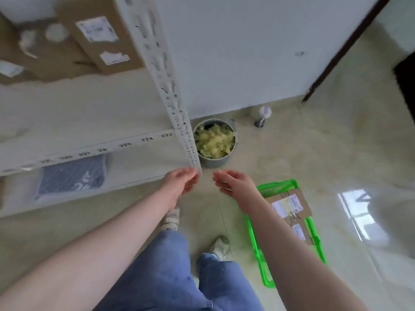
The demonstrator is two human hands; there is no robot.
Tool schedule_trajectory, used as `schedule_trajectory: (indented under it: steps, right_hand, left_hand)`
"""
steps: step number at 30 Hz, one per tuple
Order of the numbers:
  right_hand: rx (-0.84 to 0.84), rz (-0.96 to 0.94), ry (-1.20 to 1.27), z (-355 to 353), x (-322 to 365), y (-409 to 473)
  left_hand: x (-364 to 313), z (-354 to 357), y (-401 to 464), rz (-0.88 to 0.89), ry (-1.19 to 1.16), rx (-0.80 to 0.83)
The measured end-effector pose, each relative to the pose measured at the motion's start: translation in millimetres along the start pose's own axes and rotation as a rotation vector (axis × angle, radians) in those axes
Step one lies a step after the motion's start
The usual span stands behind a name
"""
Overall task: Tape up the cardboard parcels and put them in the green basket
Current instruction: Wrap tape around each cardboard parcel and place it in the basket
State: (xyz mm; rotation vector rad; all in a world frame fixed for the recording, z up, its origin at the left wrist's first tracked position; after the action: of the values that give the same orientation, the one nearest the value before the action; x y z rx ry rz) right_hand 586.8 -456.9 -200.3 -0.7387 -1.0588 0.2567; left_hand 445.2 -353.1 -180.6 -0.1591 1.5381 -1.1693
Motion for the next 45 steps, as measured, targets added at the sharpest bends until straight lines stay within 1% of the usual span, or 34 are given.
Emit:
schedule_trajectory:
  steps: [4, 6, 10, 16, 19, 23, 27, 31, 33, 37, 40, 42, 45]
  right_hand:
    - [0.146, -0.016, -0.159, 84.1, 40.0, 16.8]
    - [0.191, -0.031, -0.228, 131.2, 56.7, 25.9]
    - [0.255, -0.075, -0.295, 224.1, 82.9, 44.0]
    - [0.296, -0.151, -0.331, 359.4, 113.2, 69.8]
    - [0.286, -0.192, -0.350, 420.9, 125.8, 85.7]
    - [0.224, -0.235, -0.335, 485.5, 141.9, 112.1]
    - [0.153, -0.280, -0.391, 521.3, 165.7, 146.8]
    - [0.042, -0.301, -0.456, 537.9, 199.8, 189.7]
    - [-0.019, -0.315, -0.527, 542.8, 218.0, 213.2]
    - [-0.130, -0.393, -0.616, 549.6, 251.7, 262.3]
    - [-0.157, -0.405, -0.630, 551.6, 268.8, 287.0]
    - [-0.172, -0.417, -0.695, 552.4, 276.4, 297.5]
    - [-0.157, -0.397, -0.791, 557.6, 279.8, 306.9]
  left_hand:
    - [-12.9, -81.0, -44.2, 0.078, -0.163, -0.145]
    - [-20.1, -123.5, -63.3, 0.121, -0.238, -0.212]
    - [-44.3, -203.2, -88.8, 0.201, -0.340, -0.281]
    - [-96.6, -321.6, -108.7, 0.329, -0.406, -0.315]
    - [-121.9, -380.5, -111.6, 0.367, -0.377, -0.314]
    - [-157.2, -443.9, -111.2, 0.393, -0.332, -0.340]
    - [-195.4, -483.4, -102.1, 0.419, -0.243, -0.361]
    - [-228.9, -509.1, -80.1, 0.475, -0.181, -0.376]
    - [-244.7, -520.7, -63.8, 0.470, -0.171, -0.392]
    - [-278.2, -541.5, -28.1, 0.433, -0.112, -0.478]
    - [-301.5, -551.9, -10.0, 0.440, -0.012, -0.512]
    - [-314.7, -557.4, 0.8, 0.435, 0.058, -0.517]
    - [-328.0, -563.0, 13.9, 0.404, 0.153, -0.442]
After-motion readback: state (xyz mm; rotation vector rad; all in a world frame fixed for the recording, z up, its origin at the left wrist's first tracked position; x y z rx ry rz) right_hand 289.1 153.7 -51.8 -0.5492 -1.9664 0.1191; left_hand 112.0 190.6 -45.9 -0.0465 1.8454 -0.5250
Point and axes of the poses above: each hand's wrist, its own y-axis towards the middle knuckle, its own z-axis out of the palm, x = y × z, the point moved 2 cm from there along y, towards the middle knuckle, and after that the axes turned 11 degrees about x, right-handed, at the moved point
